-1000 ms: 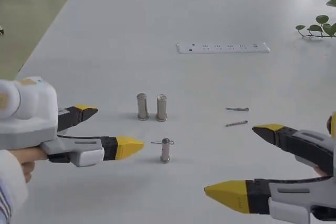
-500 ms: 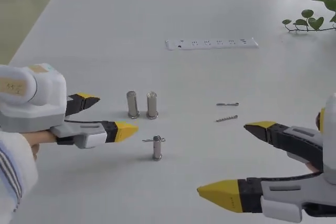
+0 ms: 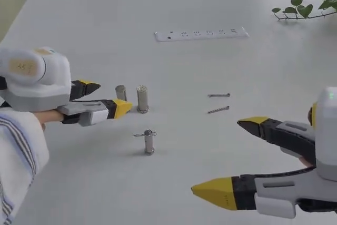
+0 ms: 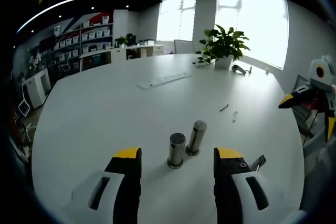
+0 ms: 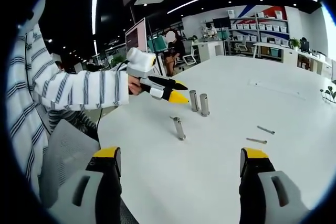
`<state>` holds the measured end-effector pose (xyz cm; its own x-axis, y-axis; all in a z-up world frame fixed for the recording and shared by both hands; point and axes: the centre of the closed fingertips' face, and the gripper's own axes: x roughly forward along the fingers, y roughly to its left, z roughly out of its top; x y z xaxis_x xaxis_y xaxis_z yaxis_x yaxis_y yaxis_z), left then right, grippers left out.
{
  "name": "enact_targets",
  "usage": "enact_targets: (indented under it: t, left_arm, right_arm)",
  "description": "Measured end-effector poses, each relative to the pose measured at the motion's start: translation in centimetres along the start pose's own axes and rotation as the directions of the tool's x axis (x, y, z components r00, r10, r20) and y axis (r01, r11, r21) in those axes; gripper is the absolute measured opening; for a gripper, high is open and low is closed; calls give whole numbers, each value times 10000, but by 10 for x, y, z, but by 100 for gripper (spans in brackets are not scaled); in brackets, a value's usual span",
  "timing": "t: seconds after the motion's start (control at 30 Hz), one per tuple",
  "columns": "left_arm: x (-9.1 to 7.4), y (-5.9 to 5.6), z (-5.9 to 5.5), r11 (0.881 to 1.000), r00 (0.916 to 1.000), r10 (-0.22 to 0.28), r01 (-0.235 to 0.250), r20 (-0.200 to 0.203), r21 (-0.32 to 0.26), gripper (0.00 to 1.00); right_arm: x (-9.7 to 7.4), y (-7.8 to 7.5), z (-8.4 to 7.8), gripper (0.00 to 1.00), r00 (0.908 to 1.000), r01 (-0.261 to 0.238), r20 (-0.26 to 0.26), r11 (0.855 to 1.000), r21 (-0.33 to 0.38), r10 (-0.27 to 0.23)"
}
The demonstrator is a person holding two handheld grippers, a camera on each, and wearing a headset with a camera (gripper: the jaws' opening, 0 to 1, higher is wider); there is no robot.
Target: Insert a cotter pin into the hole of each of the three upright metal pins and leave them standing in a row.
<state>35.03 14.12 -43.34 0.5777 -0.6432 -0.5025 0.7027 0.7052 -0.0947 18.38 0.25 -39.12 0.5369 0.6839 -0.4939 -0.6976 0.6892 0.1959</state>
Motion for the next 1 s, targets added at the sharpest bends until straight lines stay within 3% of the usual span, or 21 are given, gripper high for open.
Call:
enact_targets:
  t: [0.47, 0.73, 0.9, 1.0]
  left_arm:
    - [21, 7, -6, 9993, 9991, 375, -375, -196, -4, 35]
    - [28, 6, -4, 9995, 9994, 302, -302, -153, -17, 23]
    - [30, 6, -3, 9994, 9994, 339, -340, -110, -114, 21]
    - [31, 0, -3, 9999, 9999, 91, -92, -84, -88, 14]
  right_arm:
    - [1, 1, -5, 92, 10000, 76, -30, 9997, 243, -75]
    - [0, -2, -8, 92, 9999, 158, -26, 9991, 393, -157]
    - [0, -2, -9, 92, 9999, 144, -28, 9990, 430, -142]
    - [-1, -2, -10, 92, 9999, 152, -78, 9990, 410, -149]
